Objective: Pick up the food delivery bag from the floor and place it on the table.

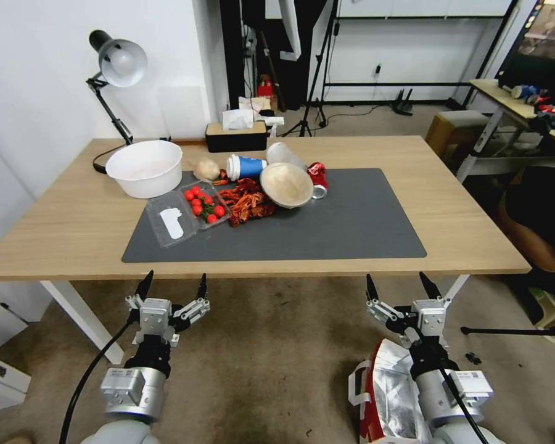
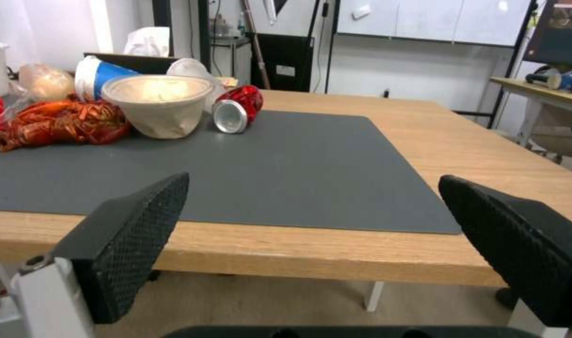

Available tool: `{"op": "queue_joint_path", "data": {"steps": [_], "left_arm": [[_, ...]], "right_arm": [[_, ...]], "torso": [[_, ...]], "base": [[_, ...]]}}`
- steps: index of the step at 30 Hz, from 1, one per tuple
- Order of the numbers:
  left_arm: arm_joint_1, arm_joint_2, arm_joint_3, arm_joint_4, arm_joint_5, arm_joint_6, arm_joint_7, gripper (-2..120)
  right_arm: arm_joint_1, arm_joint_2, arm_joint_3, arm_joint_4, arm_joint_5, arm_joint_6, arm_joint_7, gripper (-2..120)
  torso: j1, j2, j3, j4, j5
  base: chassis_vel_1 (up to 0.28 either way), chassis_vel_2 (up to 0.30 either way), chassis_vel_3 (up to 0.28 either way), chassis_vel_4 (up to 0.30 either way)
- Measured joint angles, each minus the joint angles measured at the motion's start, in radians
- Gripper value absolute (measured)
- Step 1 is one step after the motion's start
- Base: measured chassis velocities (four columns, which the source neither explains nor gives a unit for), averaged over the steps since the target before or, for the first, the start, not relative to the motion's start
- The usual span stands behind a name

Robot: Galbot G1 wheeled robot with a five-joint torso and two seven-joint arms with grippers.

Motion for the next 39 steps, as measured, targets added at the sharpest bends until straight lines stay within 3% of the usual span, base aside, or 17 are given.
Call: {"op": "queue_joint_path", "data": {"steps": [16,17,18,20,22,23,25,29,39], "left_arm": [[0.000,0.000,0.000,0.000,0.000,0.000,0.000,100],[-0.001,0.001,0.000,0.001,-0.001,-0.001,-0.001,100],[-0.008,0.010,0.003,0.007,-0.006,-0.010,-0.011,100],[-0.027,0.032,0.011,0.025,-0.020,-0.032,-0.038,100],[-0.079,0.092,0.030,0.067,-0.055,-0.091,-0.106,99],[-0.118,0.138,0.042,0.100,-0.082,-0.134,-0.157,98],[-0.129,0.155,0.052,0.109,-0.099,-0.146,-0.180,97],[-0.131,0.163,0.064,0.114,-0.122,-0.147,-0.195,96],[-0.125,0.162,0.047,0.131,-0.098,-0.180,-0.194,96]], "right_arm": [[0.000,0.000,0.000,0.000,0.001,0.003,0.002,100],[0.009,-0.018,-0.010,0.008,0.019,0.041,0.036,100],[0.016,-0.044,-0.013,0.021,0.029,0.068,0.052,100],[0.017,-0.056,-0.016,0.022,0.035,0.075,0.057,100],[0.020,-0.065,-0.019,0.022,0.043,0.078,0.060,100],[0.023,-0.068,-0.022,0.022,0.049,0.081,0.060,100],[0.025,-0.070,-0.024,0.021,0.051,0.083,0.060,100],[0.028,-0.074,-0.025,0.015,0.053,0.084,0.060,100],[0.027,-0.084,-0.020,0.017,0.067,0.085,0.052,100]], "torso": [[0.000,0.000,0.000,0.0000,0.0000],[0.000,0.000,0.000,-0.0007,0.0009],[0.000,0.000,0.000,0.0010,-0.0009],[0.000,0.000,0.000,0.0009,0.0001],[0.000,0.000,0.000,0.0003,0.0000],[0.000,0.000,0.000,-0.0015,-0.0004],[0.000,0.000,0.000,-0.0008,-0.0005],[0.000,0.000,0.000,0.0002,0.0001],[0.000,0.000,0.000,0.0000,0.0000]], "base": [[0.000,0.000,0.000,0.000],[0.000,0.000,0.000,0.000],[0.000,0.000,0.000,0.000],[0.000,0.000,0.000,0.000],[0.000,0.000,0.000,0.000],[0.000,0.000,0.000,0.000],[0.000,0.000,0.000,0.000],[0.000,0.000,0.000,0.000],[0.000,0.000,0.000,0.000]]}}
